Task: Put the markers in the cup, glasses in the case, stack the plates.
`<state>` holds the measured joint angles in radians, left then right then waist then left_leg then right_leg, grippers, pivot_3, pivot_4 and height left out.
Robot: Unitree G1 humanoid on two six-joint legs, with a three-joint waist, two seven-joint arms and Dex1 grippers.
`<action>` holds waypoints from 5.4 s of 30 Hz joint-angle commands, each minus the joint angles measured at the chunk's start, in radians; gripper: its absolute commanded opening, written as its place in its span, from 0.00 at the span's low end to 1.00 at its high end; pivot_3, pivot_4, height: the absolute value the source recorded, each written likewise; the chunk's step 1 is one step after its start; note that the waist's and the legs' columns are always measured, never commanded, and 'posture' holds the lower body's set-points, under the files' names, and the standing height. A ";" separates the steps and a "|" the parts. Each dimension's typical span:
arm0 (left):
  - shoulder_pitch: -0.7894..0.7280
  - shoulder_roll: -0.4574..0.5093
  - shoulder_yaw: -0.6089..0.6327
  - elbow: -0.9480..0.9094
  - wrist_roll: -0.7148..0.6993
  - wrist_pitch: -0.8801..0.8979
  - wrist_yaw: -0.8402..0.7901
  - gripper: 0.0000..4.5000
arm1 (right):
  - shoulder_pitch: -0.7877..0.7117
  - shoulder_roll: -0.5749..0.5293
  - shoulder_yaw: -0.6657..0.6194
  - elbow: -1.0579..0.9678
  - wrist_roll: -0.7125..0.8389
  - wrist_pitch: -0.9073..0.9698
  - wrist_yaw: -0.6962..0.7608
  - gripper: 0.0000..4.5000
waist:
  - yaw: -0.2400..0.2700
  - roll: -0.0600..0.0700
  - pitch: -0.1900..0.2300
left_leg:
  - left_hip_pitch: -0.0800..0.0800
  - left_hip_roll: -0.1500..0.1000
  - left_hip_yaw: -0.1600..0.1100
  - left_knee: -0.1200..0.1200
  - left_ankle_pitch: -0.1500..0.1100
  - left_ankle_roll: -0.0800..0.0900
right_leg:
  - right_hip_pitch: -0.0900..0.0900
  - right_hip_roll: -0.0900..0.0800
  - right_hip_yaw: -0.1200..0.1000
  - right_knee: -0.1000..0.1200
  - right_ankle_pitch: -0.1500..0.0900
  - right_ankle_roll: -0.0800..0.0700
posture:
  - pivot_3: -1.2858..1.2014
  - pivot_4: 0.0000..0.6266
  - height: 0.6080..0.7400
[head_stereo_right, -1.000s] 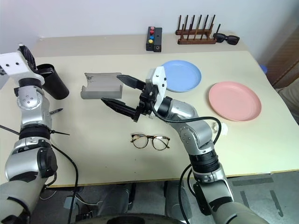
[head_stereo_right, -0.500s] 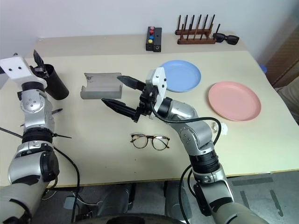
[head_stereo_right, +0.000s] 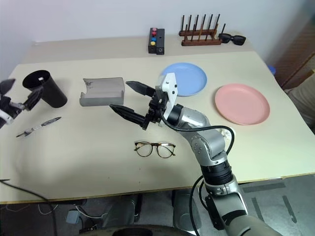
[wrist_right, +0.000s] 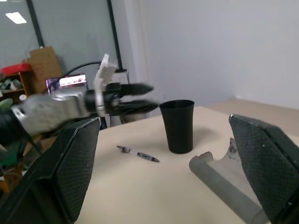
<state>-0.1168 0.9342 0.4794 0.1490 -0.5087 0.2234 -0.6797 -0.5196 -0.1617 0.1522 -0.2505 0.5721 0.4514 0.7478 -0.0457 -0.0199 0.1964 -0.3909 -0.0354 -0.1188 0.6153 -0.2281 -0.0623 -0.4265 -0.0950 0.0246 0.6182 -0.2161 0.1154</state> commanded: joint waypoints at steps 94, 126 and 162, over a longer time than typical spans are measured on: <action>-0.621 -0.348 -0.097 0.651 0.402 -0.685 0.665 0.80 | -0.034 0.075 0.051 0.039 -0.079 -0.100 -0.017 1.00 | 0.003 -0.002 -0.001 | 0.000 0.000 0.000 0.000 0.001 0.000 | -0.001 0.001 0.000 0.002 0.002 0.004 | 0.52 0.24 0.99; -0.749 -0.172 -0.598 0.724 0.478 -0.228 -0.440 1.00 | -0.028 0.079 0.051 0.041 -0.094 -0.112 -0.032 1.00 | -0.013 -0.002 -0.001 | 0.000 0.000 -0.001 0.001 0.001 0.000 | -0.001 0.002 0.000 0.005 0.002 0.004 | 0.52 0.24 0.99; -0.414 -0.186 -0.548 -0.043 0.224 0.155 -0.702 0.16 | -0.012 0.063 0.055 0.016 -0.091 -0.101 -0.046 1.00 | 0.000 -0.002 -0.001 | 0.000 0.000 -0.001 0.001 0.001 0.000 | -0.002 0.001 0.000 0.008 0.002 0.003 | 0.52 0.24 0.99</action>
<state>-0.5334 0.7252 -0.0917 0.1764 -0.2512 0.3443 -1.3817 -0.5234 -0.1022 0.2091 -0.1920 0.4747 0.3582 0.7007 -0.0459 -0.0214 0.1959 -0.3904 -0.0353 -0.1204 0.6167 -0.2275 -0.0625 -0.4281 -0.0935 0.0250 0.6266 -0.2145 0.1184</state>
